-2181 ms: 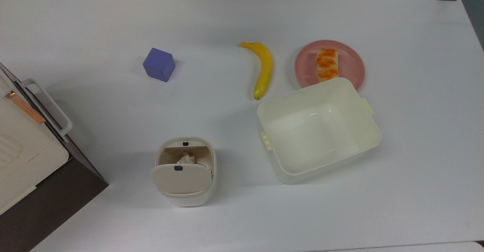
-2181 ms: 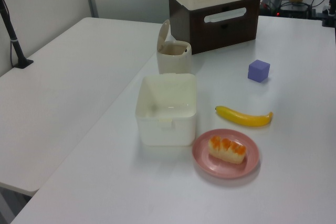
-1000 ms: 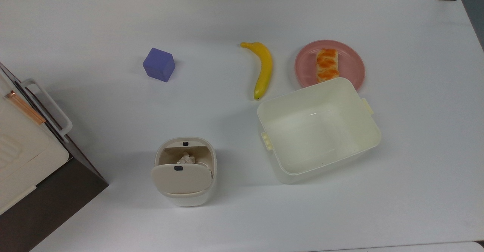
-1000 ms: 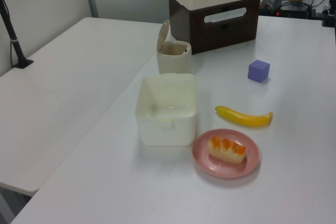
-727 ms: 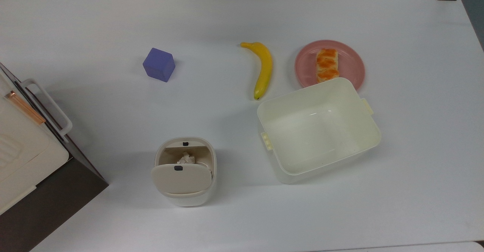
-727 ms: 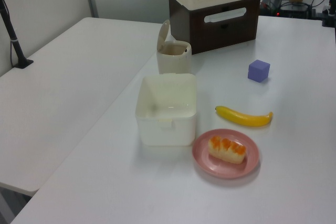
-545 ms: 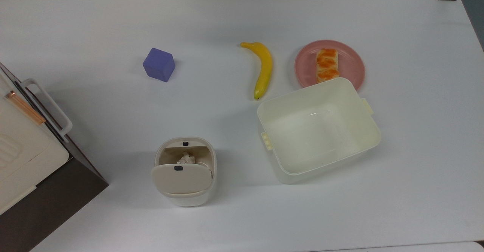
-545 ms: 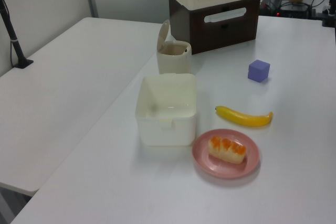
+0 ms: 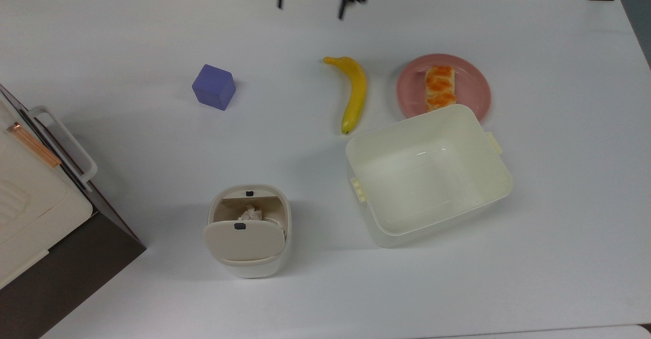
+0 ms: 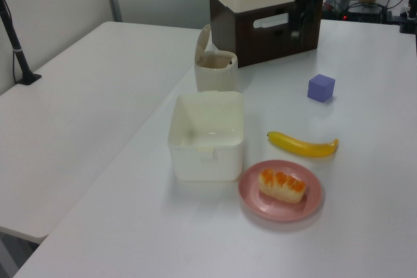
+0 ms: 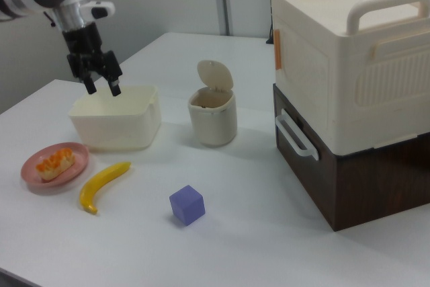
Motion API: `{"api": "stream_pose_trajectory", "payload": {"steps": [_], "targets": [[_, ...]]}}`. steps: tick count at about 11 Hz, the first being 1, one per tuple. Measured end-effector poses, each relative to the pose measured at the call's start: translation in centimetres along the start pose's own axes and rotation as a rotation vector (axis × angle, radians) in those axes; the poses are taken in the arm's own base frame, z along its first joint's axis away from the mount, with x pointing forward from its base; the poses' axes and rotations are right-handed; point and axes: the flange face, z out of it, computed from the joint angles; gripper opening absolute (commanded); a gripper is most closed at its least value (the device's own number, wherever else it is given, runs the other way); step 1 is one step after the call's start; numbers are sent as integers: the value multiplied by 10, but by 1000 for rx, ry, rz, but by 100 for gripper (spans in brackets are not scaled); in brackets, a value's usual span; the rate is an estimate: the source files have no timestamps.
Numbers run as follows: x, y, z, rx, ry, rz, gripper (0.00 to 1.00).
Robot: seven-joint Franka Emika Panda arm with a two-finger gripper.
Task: Put the bread on the table
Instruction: 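Move the open gripper over the bread roll on the pink plate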
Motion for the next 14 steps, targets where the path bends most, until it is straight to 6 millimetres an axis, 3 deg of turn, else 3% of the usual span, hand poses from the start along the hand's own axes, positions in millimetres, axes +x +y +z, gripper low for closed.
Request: {"api": "stream_pose_trajectory", "payload": {"steps": [4,8,11,14], "targets": [[0,-111,60,-102,-33,-38,100],[-22,-178,85,-133,-55,-105,100],[-46,-237,124,-210,-66,-126,100],[-56,-268,130,-145,-46,-133,100]]}}
